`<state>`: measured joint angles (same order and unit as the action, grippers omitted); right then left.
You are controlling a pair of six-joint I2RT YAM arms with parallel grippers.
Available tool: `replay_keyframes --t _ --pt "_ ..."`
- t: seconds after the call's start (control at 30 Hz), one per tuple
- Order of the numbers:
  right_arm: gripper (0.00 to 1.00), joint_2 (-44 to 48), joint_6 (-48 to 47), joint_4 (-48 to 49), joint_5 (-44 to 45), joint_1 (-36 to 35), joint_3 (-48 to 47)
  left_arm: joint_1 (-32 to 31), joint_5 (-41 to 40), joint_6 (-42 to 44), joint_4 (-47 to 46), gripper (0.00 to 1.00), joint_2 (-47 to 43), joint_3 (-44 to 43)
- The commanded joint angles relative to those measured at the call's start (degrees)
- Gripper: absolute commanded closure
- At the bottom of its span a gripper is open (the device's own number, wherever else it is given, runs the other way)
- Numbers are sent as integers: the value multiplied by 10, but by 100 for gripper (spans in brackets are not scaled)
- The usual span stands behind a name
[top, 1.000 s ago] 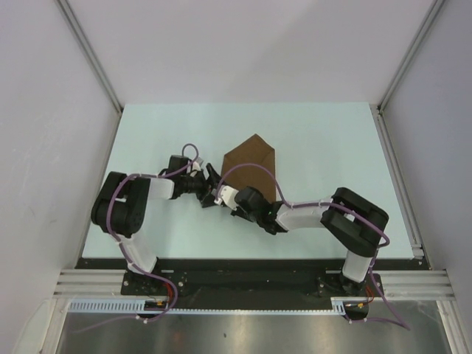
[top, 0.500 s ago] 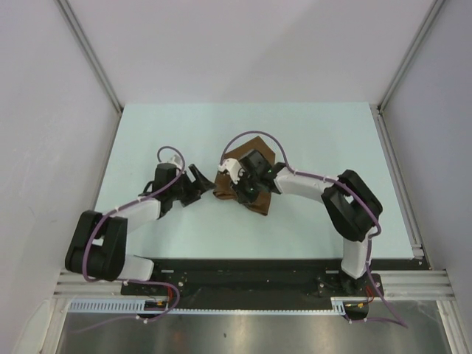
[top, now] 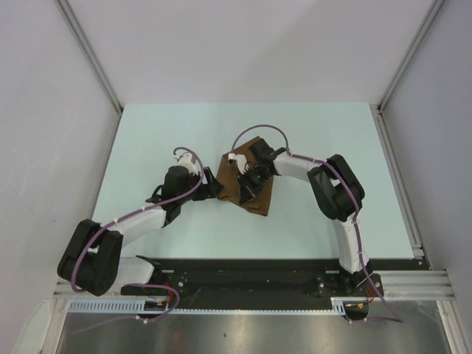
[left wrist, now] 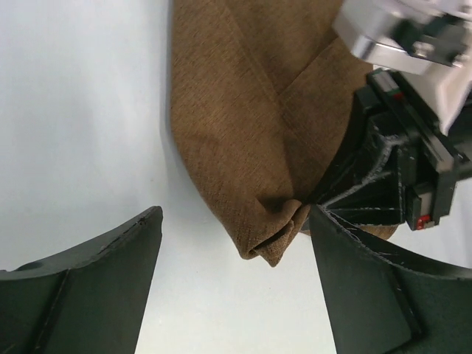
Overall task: Fold the napkin, place the utensils inside, and roll it up
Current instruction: Roll the napkin with the utensil
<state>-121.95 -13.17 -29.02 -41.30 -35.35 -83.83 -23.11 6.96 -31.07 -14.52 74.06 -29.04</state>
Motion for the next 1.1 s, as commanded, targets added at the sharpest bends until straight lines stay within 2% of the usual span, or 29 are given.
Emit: replay_keyframes --t 0.0,0.1,0.27,0.43,0.5,0.73,1.07 --pt "100 -36 10 -54 -33 18 -38 -8 -4 40 -1 16 15 -41" --pt "100 -56 15 -61 -33 27 -50 -17 20 15 -1 16 32 -49" --pt "100 -86 39 -61 -32 47 -78 -47 -34 24 -2 16 -16 -32" --pt "100 -110 50 -78 -23 58 -106 -65 23 27 0 25 -58 -20" --pt "100 -118 50 -86 -19 63 -115 -75 70 21 5 26 -54 -23" --pt "100 -123 57 -95 -9 71 -122 -86 197 -1 21 30 14 -53" --pt "100 -121 60 -93 -9 71 -118 -88 190 -21 -59 30 100 -70"
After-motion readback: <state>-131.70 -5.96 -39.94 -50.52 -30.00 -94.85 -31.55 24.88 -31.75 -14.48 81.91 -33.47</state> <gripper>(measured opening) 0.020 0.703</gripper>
